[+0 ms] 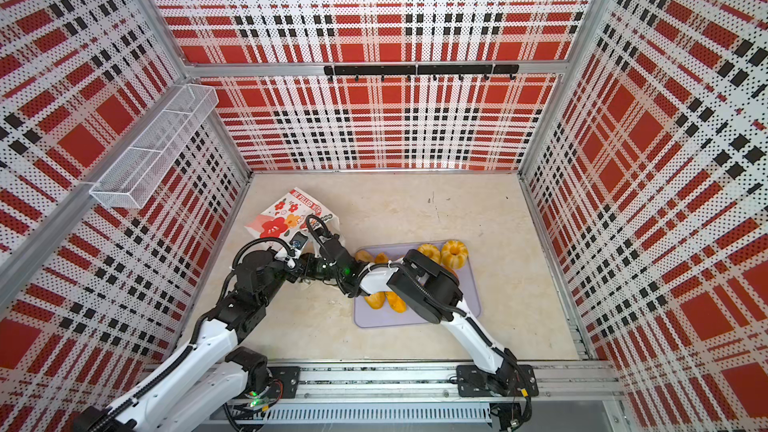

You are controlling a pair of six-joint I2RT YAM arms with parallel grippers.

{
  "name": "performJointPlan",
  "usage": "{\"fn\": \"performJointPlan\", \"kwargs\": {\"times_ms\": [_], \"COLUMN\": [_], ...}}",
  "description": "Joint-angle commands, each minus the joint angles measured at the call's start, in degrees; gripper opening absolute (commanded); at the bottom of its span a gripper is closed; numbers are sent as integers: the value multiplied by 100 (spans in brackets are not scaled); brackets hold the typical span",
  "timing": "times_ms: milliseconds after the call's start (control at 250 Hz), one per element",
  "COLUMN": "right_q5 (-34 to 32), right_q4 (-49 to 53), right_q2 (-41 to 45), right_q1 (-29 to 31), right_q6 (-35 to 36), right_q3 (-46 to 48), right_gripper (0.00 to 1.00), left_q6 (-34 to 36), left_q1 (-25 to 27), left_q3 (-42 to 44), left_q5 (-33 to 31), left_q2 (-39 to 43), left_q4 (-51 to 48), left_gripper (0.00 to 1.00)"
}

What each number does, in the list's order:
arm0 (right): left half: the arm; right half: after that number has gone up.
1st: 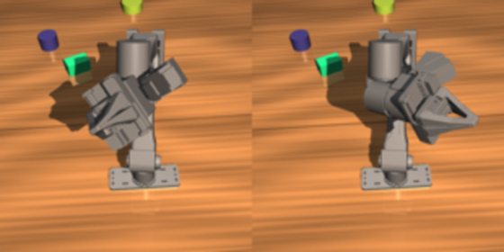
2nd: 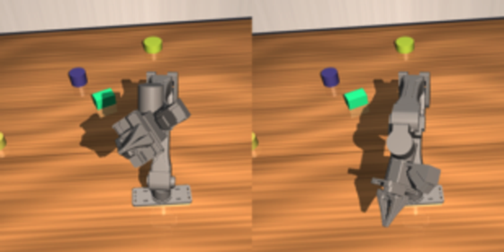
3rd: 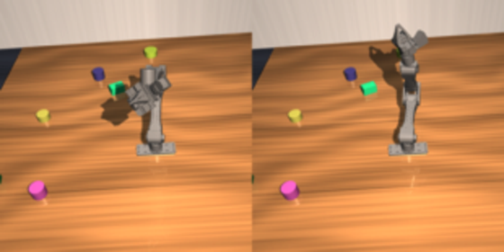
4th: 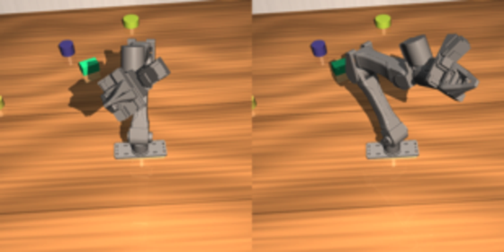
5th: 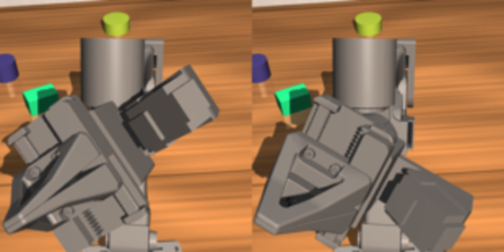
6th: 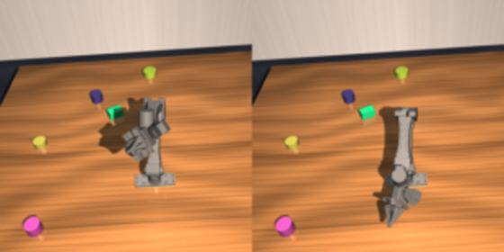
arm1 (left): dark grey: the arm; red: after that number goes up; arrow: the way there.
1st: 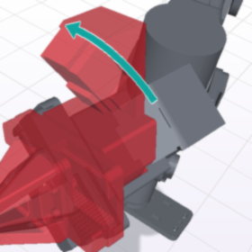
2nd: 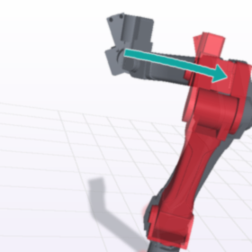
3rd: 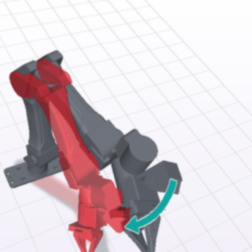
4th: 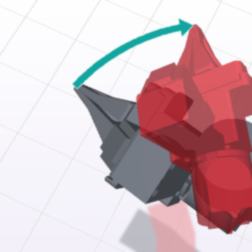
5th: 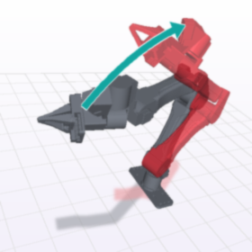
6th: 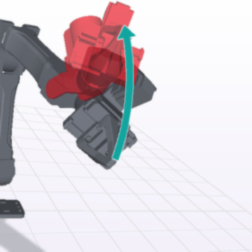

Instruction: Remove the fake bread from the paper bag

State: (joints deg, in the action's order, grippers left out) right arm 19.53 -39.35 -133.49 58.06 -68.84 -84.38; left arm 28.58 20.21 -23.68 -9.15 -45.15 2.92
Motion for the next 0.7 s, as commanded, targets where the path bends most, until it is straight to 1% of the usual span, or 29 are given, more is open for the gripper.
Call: {"fn": "performJointPlan", "kwargs": {"times_ms": [0,192,464,696], "right_q5": [51,7,58,123], "right_q4": [-846,-812,-821,-630], "right_q2": [-354,-545,-666,-623], "right_q1": [-117,-228,-423,-479], "right_q6": [-806,-1001,-1258,-1227], "right_q3": [-331,-562,-610,-609], "right_gripper": [18,23,29,35], "left_q6": [-10,-11,32,21], "left_q1": [-17,-8,-43,-113], "left_q3": [48,65,143,219], "left_q5": [237,416,551,557], "left_q2": [122,129,243,382], "left_q4": [95,112,181,200], "left_gripper": [0,0,0,0]}}
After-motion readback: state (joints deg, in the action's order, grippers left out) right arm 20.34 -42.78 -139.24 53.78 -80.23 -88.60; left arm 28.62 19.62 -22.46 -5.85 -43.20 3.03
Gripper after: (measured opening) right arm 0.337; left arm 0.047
